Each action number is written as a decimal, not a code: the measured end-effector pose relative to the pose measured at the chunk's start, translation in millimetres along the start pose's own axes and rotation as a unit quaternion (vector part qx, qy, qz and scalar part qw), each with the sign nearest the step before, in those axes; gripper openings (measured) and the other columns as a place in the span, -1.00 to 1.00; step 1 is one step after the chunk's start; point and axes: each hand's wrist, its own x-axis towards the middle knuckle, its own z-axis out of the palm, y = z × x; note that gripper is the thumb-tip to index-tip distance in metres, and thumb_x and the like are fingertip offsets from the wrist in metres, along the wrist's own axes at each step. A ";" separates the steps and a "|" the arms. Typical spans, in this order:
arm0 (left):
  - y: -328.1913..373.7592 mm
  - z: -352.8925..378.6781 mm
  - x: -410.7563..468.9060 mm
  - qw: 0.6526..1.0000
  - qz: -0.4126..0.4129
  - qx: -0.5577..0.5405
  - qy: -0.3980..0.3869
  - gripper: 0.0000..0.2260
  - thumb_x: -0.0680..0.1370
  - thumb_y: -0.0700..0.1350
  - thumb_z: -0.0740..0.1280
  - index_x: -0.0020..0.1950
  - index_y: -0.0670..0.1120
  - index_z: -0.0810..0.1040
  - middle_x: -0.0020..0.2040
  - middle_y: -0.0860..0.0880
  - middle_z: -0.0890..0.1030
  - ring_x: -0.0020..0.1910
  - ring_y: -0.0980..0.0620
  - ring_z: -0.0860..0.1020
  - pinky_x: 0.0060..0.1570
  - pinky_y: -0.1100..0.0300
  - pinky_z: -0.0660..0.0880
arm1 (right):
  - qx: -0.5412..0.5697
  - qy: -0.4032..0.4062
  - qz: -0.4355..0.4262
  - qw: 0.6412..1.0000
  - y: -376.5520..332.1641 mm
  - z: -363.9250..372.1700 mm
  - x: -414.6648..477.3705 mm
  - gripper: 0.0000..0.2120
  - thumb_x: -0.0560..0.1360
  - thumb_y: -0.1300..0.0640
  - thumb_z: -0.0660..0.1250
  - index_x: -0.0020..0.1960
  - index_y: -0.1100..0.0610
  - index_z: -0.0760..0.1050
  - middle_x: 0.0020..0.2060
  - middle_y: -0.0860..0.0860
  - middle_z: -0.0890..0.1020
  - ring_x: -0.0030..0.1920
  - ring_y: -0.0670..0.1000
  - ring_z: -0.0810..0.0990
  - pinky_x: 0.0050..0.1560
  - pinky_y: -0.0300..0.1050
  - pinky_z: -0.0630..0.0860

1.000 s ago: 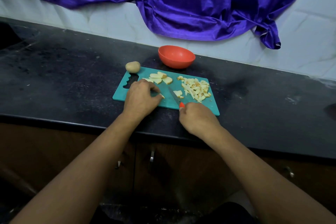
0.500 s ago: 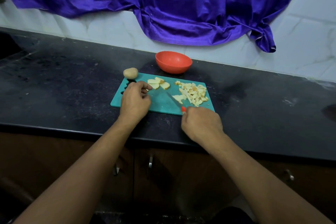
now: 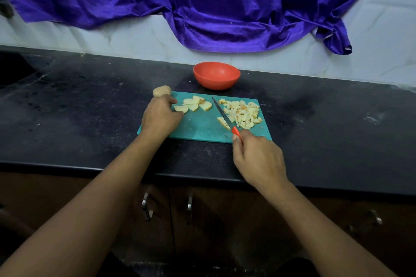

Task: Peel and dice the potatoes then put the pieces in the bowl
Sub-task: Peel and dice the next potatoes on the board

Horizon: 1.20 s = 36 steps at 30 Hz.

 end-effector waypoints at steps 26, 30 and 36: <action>-8.6 -6.0 -45.5 0.975 0.196 -0.066 -0.075 -0.82 0.53 -0.09 0.51 0.12 0.05 0.71 0.03 0.17 0.68 -0.02 0.25 0.61 0.07 0.25 0.56 | -0.002 -0.012 0.002 1.000 -2.4 -4.3 -0.6 -0.66 0.71 -0.16 0.01 0.11 0.01 0.47 -0.30 -0.10 0.50 -0.34 -0.11 0.49 -0.40 -0.10 0.41; -0.2 -3.0 -43.1 0.982 0.159 -0.066 -0.074 -0.90 0.50 -0.08 0.54 -0.08 0.12 0.69 -0.14 0.19 0.68 -0.11 0.26 0.61 0.01 0.20 0.60 | 0.001 -0.054 0.007 0.999 -3.9 -8.7 5.2 -0.66 0.70 -0.17 0.05 0.05 0.00 0.50 -0.27 -0.08 0.53 -0.29 -0.08 0.51 -0.34 -0.07 0.42; 2.8 3.5 -42.8 0.985 0.142 -0.075 -0.069 -0.90 0.49 -0.07 0.56 -0.07 0.09 0.69 -0.14 0.17 0.68 -0.11 0.26 0.62 0.04 0.15 0.62 | 0.069 -0.148 0.029 0.986 -19.7 -22.6 14.0 -0.68 0.71 -0.13 0.09 -0.06 0.02 0.47 -0.20 -0.03 0.55 -0.21 -0.05 0.53 -0.34 -0.09 0.32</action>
